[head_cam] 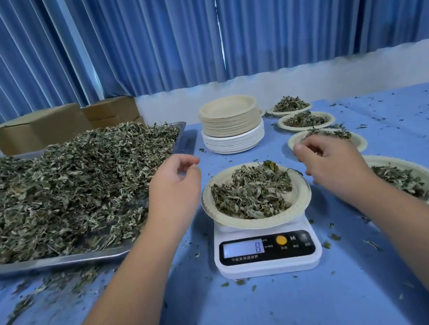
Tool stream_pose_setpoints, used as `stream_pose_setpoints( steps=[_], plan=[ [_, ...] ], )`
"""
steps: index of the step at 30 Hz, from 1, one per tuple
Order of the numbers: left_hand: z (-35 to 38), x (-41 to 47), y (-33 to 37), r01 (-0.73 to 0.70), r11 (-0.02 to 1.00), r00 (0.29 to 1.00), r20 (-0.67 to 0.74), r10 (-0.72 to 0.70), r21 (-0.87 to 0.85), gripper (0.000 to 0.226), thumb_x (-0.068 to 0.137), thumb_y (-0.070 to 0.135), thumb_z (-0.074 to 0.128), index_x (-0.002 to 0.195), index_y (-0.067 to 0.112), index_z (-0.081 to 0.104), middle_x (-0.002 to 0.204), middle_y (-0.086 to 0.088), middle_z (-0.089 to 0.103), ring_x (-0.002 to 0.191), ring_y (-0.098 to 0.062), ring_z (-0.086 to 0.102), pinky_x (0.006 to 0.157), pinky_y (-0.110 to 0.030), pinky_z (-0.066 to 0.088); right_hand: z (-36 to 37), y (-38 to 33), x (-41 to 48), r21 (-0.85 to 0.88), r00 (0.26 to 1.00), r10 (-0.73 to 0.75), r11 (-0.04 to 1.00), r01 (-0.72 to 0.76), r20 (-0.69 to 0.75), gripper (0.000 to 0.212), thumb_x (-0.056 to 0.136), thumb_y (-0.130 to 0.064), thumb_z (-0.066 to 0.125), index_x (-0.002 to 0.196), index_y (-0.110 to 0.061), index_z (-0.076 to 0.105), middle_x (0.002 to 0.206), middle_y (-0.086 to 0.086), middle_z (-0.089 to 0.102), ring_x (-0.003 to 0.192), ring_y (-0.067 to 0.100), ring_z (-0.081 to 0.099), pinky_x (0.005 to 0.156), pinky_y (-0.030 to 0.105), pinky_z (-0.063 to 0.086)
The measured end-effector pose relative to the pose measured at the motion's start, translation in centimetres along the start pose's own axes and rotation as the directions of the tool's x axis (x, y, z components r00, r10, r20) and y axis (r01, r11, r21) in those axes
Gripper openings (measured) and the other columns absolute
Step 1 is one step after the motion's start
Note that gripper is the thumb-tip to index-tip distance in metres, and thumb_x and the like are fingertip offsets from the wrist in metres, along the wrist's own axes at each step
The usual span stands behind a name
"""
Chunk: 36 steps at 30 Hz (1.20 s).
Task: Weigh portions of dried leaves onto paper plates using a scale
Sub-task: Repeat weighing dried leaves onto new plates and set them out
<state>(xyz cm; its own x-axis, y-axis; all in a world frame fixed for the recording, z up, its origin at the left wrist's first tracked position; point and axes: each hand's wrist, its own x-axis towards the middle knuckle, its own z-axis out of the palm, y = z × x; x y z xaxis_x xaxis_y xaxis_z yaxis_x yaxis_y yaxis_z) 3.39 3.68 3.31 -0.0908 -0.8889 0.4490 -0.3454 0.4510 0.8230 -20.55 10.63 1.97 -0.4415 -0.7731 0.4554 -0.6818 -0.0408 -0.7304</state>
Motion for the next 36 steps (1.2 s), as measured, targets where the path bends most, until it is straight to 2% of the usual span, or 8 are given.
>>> stream_pose_setpoints(
  steps=[2, 4, 7, 10, 14, 20, 25, 36],
  plan=[
    [0.1, 0.1, -0.4, -0.010, 0.996, 1.000, 0.006, 0.010, 0.086, 0.014, 0.093, 0.016, 0.054, 0.099, 0.024, 0.065, 0.086, 0.009, 0.057, 0.074, -0.004, 0.051, 0.069, -0.026, 0.037, -0.4, 0.2, 0.1, 0.015, 1.000, 0.025, 1.000, -0.025, 0.008, 0.022, 0.095, -0.031, 0.054, 0.080, -0.019, 0.064, 0.072, 0.000, 0.062, 0.071, 0.021, 0.063, 0.066, 0.040, 0.054],
    [0.0, 0.3, -0.6, -0.004, 0.994, 1.000, 0.017, 0.002, 0.108, 0.014, 0.093, 0.017, 0.053, 0.098, 0.025, 0.063, 0.086, 0.010, 0.056, 0.074, -0.003, 0.050, 0.067, -0.024, 0.036, -0.8, 0.3, 0.2, 0.049, 0.998, 0.061, 0.997, -0.062, 0.016, 0.018, 0.094, -0.026, 0.056, 0.080, -0.021, 0.066, 0.071, 0.003, 0.064, 0.051, 0.007, 0.057, 0.050, 0.028, 0.047],
    [-0.1, 0.4, -1.0, 0.008, 0.994, 1.000, 0.025, -0.011, 0.111, 0.013, 0.093, 0.017, 0.053, 0.098, 0.025, 0.063, 0.084, 0.011, 0.057, 0.073, -0.005, 0.052, 0.063, -0.021, 0.037, -1.6, 0.6, 0.4, 0.087, 0.991, 0.124, 0.988, -0.129, 0.054, 0.015, 0.090, -0.016, 0.056, 0.082, -0.022, 0.067, 0.068, 0.006, 0.065, 0.036, 0.003, 0.048, 0.036, 0.020, 0.038],
    [-0.2, 0.4, -1.2, 0.031, 0.994, 0.999, 0.035, -0.034, 0.102, 0.012, 0.095, 0.019, 0.052, 0.097, 0.027, 0.062, 0.083, 0.011, 0.059, 0.071, -0.008, 0.058, 0.055, -0.013, 0.037, -2.2, 0.9, 0.5, 0.063, 0.978, 0.159, 0.984, -0.168, 0.132, 0.014, 0.089, -0.014, 0.058, 0.083, -0.024, 0.067, 0.054, -0.004, 0.062, 0.036, 0.007, 0.049, 0.042, 0.028, 0.042],
    [-0.1, 0.4, -1.2, 0.040, 0.996, 0.998, 0.054, -0.044, 0.081, 0.012, 0.096, 0.022, 0.051, 0.092, 0.029, 0.061, 0.081, 0.010, 0.059, 0.073, -0.012, 0.061, 0.051, -0.011, 0.037, -2.5, 0.8, 0.4, 0.085, 0.970, 0.162, 0.980, -0.180, 0.180, 0.013, 0.089, -0.013, 0.061, 0.085, -0.022, 0.069, 0.052, 0.000, 0.062, 0.039, 0.015, 0.050, 0.044, 0.030, 0.042],
    [0.1, 0.3, -1.2, 0.046, 0.995, 0.995, 0.080, -0.053, 0.083, 0.012, 0.095, 0.024, 0.052, 0.091, 0.031, 0.061, 0.083, 0.008, 0.062, 0.078, -0.013, 0.062, 0.060, -0.023, 0.040, -2.7, -0.1, -0.1, 0.081, 0.943, 0.133, 0.983, -0.165, 0.305, 0.033, 0.083, 0.008, 0.048, 0.092, -0.018, 0.066, 0.087, 0.002, 0.071, 0.051, 0.023, 0.058, 0.050, 0.036, 0.051],
    [0.0, 0.3, -1.2, 0.050, 0.995, 0.995, 0.085, -0.057, 0.085, 0.012, 0.095, 0.025, 0.052, 0.090, 0.032, 0.061, 0.085, 0.007, 0.063, 0.078, -0.012, 0.062, 0.061, -0.023, 0.041, -2.7, -0.3, -0.3, 0.084, 0.917, 0.131, 0.981, -0.175, 0.377, 0.027, 0.086, 0.007, 0.056, 0.100, -0.014, 0.064, 0.088, 0.005, 0.068, 0.041, 0.008, 0.055, 0.041, 0.021, 0.046],
    [0.1, 0.4, -1.6, 0.060, 0.996, 0.994, 0.083, -0.065, 0.067, 0.014, 0.094, 0.025, 0.053, 0.085, 0.033, 0.060, 0.083, 0.009, 0.063, 0.077, -0.014, 0.063, 0.064, -0.024, 0.044, -2.4, 0.4, 0.1, 0.090, 0.921, 0.117, 0.983, -0.161, 0.372, 0.026, 0.083, 0.006, 0.062, 0.097, -0.016, 0.066, 0.062, -0.004, 0.067, 0.044, 0.011, 0.056, 0.041, 0.017, 0.042]
  ],
)
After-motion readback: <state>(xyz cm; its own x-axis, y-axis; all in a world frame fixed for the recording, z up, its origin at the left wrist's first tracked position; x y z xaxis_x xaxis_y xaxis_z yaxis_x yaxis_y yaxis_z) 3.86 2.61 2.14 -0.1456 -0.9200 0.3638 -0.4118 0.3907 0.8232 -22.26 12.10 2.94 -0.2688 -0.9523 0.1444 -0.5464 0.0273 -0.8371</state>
